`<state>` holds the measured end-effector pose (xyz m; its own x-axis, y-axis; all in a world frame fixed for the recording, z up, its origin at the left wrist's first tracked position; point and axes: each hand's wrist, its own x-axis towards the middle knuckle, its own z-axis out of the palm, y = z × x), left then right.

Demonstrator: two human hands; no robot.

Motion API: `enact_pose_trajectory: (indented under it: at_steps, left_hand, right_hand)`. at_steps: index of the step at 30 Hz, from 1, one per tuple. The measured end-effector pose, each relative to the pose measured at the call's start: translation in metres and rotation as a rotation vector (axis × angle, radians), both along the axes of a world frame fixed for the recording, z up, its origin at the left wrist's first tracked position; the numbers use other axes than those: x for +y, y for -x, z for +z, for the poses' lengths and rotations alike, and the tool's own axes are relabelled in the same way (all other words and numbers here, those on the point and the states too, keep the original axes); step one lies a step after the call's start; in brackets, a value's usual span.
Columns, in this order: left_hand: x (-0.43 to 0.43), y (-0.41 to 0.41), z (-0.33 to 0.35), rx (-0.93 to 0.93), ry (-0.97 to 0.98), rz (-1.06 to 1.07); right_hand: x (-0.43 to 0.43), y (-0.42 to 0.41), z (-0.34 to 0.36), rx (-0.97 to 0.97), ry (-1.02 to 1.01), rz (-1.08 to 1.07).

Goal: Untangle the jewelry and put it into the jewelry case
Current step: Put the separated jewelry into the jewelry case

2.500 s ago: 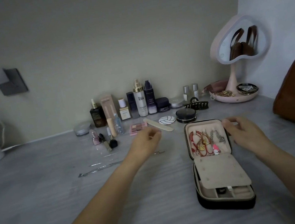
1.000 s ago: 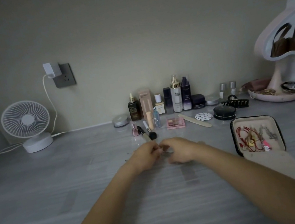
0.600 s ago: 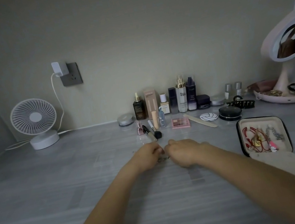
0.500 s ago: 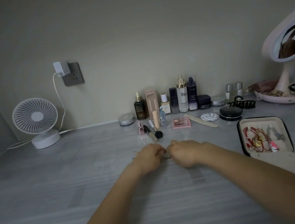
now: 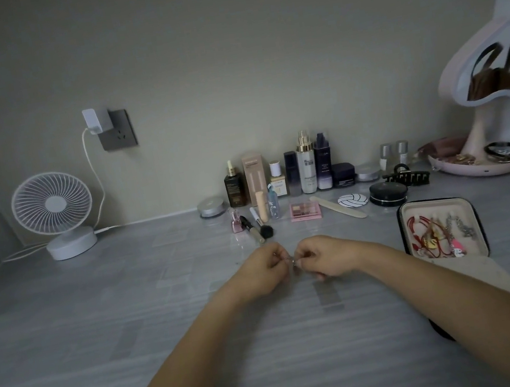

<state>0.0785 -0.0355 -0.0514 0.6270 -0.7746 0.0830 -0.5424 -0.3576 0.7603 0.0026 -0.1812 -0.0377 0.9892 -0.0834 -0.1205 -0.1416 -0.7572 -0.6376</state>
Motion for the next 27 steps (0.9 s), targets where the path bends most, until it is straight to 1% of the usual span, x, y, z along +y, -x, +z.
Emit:
enact_pose_trajectory:
  at_steps: [3,6,10,13,15,18,20,23,25,27]
  left_hand:
    - [-0.002,0.002,0.011,0.075,0.036,-0.001]
    - [-0.004,0.0,0.023,0.106,0.044,-0.015]
    - [-0.01,0.002,0.043,0.097,0.028,-0.047]
    - [-0.015,0.004,0.058,0.076,0.036,-0.05]
    - [-0.017,0.005,0.065,0.076,0.065,-0.051]
    - [-0.021,0.009,0.069,0.127,0.13,-0.059]
    - [-0.025,0.013,0.07,0.19,0.196,-0.072]
    - [-0.032,0.019,0.07,0.338,0.289,-0.114]
    - [-0.039,0.024,0.071,0.461,0.344,-0.141]
    - [-0.049,0.033,0.074,0.554,0.374,-0.145]
  right_hand:
    - [0.002,0.003,0.005,0.009,-0.126,0.008]
    - [0.0,0.003,0.007,0.016,-0.227,0.025]
    - [-0.002,0.004,0.015,-0.063,-0.26,0.001]
    - [-0.005,0.008,0.033,-0.145,-0.241,-0.043]
    - [-0.01,0.012,0.046,-0.179,-0.255,-0.071]
    - [-0.016,0.023,0.062,-0.191,-0.252,-0.093]
    - [-0.018,0.031,0.072,-0.204,-0.25,-0.095]
    - [-0.021,0.043,0.086,-0.218,-0.28,-0.09]
    - [-0.023,0.05,0.093,-0.233,-0.333,-0.096]
    - [-0.027,0.055,0.099,-0.259,-0.436,-0.119]
